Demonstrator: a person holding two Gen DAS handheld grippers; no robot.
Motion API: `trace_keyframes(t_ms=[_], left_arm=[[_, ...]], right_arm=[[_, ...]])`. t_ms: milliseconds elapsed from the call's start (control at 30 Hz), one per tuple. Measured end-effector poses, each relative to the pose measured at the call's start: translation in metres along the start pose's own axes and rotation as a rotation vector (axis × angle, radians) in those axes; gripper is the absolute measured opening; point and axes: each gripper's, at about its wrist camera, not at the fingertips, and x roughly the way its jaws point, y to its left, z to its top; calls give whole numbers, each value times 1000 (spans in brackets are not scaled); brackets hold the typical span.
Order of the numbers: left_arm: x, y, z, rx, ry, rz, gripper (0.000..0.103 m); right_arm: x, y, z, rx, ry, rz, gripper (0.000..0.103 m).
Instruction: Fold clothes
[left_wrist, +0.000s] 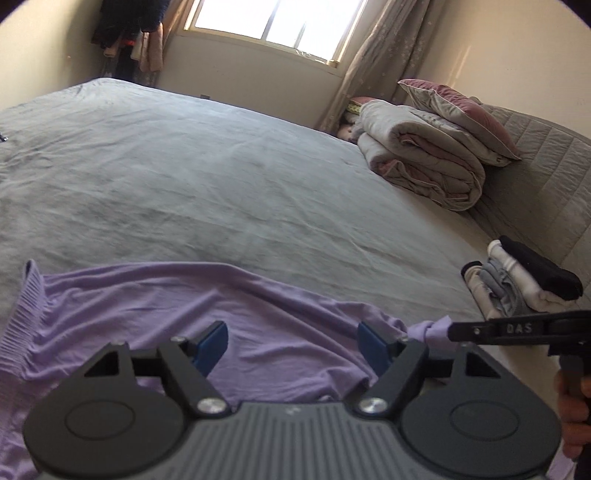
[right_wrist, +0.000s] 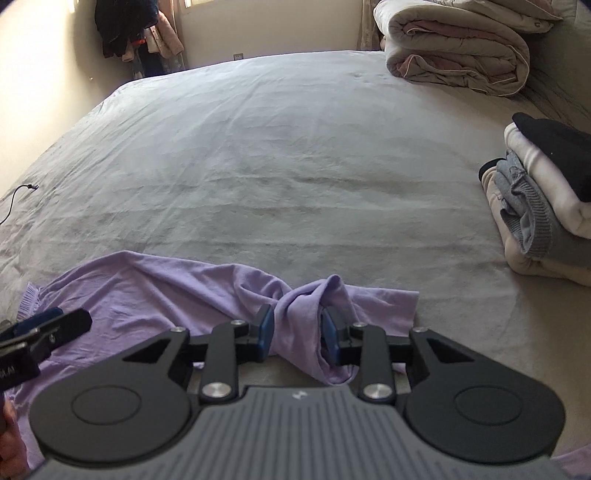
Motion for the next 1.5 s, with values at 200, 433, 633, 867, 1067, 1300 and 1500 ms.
trace_keyframes(t_ms=[200,433,633,867,1067,1300,1500], left_arm=[[20,-6,-11,-1,74,-57,66],[29,-4,-16,19,108,-39,66],[33,-1,-18,29,127,-20,66],[36,-5,-23,73,143,0,68],[36,-5,-24,90,146,5,68],[37,-6,-25,95,149,9,68],[37,-8,-26,114,152,11,69]], right_arm=[[22,-7,10,63,1,10,32],[39,-8,12,51,-14,-9,2],[11,-17,17,16,-105,-26,2],[-27,-45,14,2,-173,-78,2],[-42,-74,-10,39,-159,-96,2],[-26,-91,-54,42,-14,-128,2],[-21,-92,-66,56,49,-106,14]])
